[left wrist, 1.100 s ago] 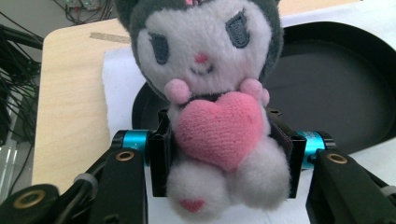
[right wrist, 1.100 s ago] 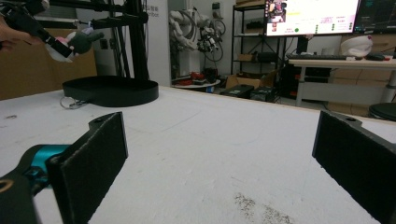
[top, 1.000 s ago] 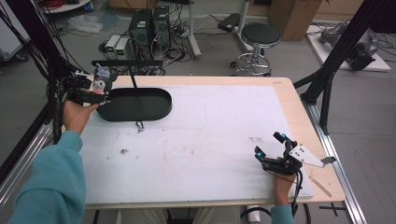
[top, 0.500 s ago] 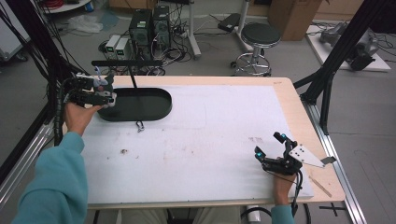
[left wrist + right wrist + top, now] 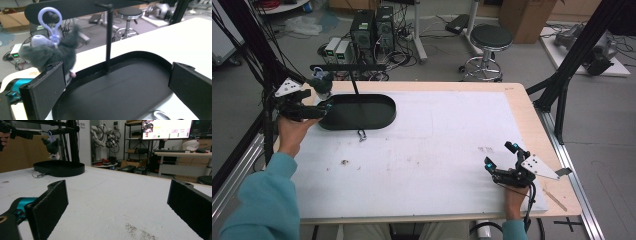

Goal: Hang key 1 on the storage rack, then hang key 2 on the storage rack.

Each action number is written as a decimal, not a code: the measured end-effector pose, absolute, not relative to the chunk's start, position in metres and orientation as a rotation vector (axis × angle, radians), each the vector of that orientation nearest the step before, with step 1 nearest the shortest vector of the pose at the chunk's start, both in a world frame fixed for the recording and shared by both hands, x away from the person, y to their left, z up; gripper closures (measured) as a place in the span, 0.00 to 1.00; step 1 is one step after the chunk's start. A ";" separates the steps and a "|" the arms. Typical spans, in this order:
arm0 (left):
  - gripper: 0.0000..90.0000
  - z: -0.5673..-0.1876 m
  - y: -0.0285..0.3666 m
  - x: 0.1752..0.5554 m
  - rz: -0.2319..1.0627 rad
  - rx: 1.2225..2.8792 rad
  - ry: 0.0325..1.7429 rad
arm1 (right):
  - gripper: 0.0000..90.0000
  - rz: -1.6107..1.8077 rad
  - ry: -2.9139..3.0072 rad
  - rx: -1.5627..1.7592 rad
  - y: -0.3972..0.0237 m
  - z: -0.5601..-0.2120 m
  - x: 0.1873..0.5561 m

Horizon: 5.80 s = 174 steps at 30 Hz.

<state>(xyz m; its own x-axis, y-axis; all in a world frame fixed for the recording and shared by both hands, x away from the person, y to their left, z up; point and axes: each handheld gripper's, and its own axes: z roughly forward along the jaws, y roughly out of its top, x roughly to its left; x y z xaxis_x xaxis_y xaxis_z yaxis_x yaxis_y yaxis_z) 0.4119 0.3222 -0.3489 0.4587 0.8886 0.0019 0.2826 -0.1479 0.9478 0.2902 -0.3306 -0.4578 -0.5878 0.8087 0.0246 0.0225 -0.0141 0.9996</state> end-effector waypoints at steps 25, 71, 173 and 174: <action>0.02 -0.381 0.304 0.310 0.754 1.508 0.764 | 0.03 1.662 1.667 0.875 -0.330 -0.458 0.290; 0.02 -0.377 0.277 0.339 0.673 1.784 0.809 | 0.03 1.662 1.667 0.870 -0.330 -0.458 0.290; 0.97 -0.426 0.229 0.406 0.434 2.257 0.932 | 0.03 1.670 1.664 0.877 -0.330 -0.458 0.291; 0.97 -0.426 0.228 0.406 0.438 2.256 0.932 | 0.03 1.670 1.665 0.878 -0.330 -0.458 0.291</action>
